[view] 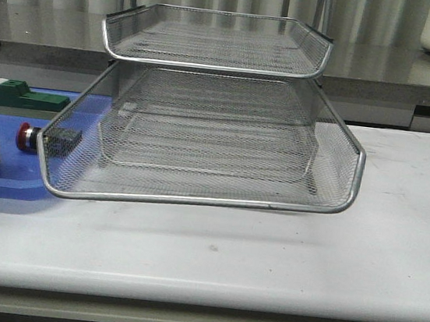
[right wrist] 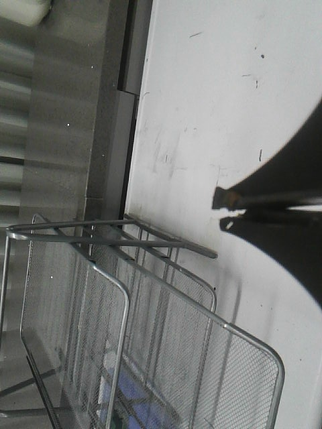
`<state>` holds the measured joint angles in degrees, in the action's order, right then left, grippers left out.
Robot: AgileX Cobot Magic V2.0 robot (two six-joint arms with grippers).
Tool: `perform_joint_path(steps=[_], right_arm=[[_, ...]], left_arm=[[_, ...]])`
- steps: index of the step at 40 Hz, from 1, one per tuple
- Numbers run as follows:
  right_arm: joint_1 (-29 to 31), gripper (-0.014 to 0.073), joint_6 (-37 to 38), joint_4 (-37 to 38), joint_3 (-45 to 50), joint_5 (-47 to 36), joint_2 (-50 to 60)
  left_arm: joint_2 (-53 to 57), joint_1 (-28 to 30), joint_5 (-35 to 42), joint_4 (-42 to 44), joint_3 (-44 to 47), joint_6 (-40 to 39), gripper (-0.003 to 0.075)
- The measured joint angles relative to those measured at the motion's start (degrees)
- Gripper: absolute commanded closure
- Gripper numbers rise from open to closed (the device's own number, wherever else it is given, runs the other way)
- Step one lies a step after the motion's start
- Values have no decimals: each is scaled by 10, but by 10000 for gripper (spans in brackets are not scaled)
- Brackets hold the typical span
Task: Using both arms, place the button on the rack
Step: 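Lower the left gripper onto the red push button in the blue tray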
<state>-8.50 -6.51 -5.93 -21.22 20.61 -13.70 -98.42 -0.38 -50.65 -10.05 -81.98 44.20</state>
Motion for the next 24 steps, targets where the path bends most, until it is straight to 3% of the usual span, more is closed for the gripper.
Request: perform_joint_path(steps=[24], right_arm=[[0,653,0,0,0,0,0]], left_arm=[[-280,-4,-144,-17,-259,26,151]])
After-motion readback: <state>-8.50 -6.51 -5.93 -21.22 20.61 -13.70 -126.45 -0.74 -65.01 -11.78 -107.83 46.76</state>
